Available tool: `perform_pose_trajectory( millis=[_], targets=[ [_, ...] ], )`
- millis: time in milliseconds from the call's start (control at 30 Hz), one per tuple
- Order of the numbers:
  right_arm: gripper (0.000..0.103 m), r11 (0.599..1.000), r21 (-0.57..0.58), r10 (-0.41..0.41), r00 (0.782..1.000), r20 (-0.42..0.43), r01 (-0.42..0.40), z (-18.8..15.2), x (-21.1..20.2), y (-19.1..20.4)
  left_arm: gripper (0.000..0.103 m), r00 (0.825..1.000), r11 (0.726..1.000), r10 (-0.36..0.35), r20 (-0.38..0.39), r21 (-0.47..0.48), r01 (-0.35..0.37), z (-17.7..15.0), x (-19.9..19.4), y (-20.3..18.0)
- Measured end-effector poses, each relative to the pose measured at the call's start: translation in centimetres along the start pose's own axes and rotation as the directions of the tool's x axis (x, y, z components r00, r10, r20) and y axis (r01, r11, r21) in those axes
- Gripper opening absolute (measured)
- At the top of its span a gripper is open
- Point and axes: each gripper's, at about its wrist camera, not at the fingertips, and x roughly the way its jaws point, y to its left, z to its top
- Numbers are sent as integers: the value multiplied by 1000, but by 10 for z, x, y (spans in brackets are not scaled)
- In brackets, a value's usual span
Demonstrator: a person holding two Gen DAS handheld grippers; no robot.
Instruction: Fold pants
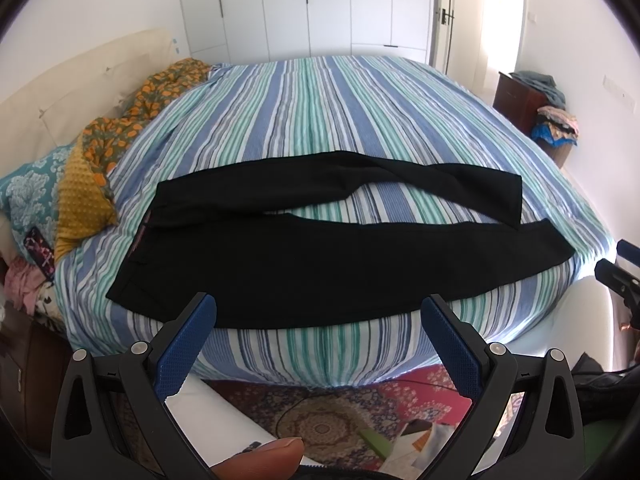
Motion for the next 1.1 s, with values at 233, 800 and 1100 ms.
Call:
perform_pose_trajectory(
  millis=[233, 800, 1100],
  targets=[
    [103, 1000, 1, 0, 1000, 0, 0, -1, 1, 0, 102, 1000, 1000, 14, -12, -4, -14, -3, 4, 1],
    [103, 1000, 29, 11, 1000, 10, -12, -4, -2, -3, 102, 998, 1000, 0, -56, 6, 0, -3, 11, -3],
    [103, 1000, 4, 16, 1000, 7, -16, -3, 2, -1, 102, 998, 1000, -3, -56, 14, 4, -2, 11, -5]
  ],
)
